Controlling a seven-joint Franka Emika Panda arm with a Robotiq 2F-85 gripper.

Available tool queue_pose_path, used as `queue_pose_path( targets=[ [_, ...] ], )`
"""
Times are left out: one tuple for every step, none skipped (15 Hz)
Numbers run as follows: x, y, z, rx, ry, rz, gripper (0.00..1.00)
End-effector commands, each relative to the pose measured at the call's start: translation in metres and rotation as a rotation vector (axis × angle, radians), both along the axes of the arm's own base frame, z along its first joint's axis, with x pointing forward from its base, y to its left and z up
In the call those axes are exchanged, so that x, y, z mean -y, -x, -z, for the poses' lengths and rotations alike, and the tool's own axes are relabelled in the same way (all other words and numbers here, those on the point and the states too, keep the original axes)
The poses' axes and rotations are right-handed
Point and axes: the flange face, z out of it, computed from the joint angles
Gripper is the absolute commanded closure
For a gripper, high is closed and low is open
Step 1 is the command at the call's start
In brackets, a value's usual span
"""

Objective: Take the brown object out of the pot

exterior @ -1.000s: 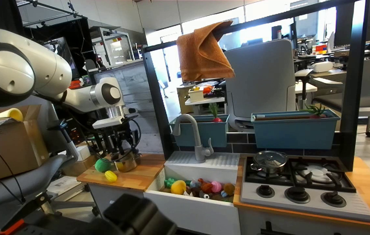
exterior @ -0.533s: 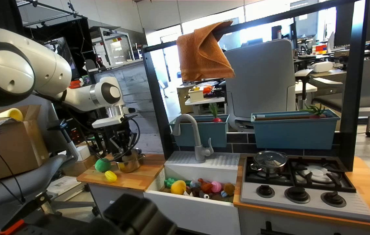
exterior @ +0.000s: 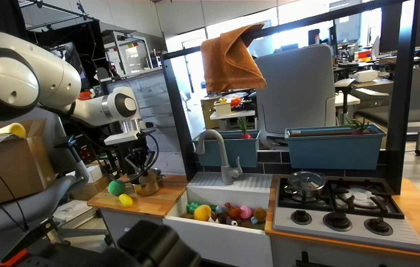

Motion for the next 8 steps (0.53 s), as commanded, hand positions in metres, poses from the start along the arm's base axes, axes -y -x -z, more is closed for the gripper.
queue_pose_path(
  targets=[
    [-0.006,-0.005,-0.022,0.001,-0.038,-0.057,1.00],
    [-0.009,-0.007,-0.030,0.003,-0.049,-0.080,1.00],
    [-0.011,-0.009,-0.040,0.012,-0.065,-0.113,1.00],
    [-0.011,-0.011,-0.048,0.014,-0.075,-0.138,1.00],
    [-0.010,-0.011,-0.054,0.006,-0.084,-0.158,1.00],
    [-0.011,-0.012,-0.058,-0.004,-0.086,-0.172,1.00],
    [-0.010,-0.012,-0.059,-0.009,-0.089,-0.189,1.00],
    [-0.011,-0.011,-0.060,-0.013,-0.091,-0.201,1.00]
  ],
)
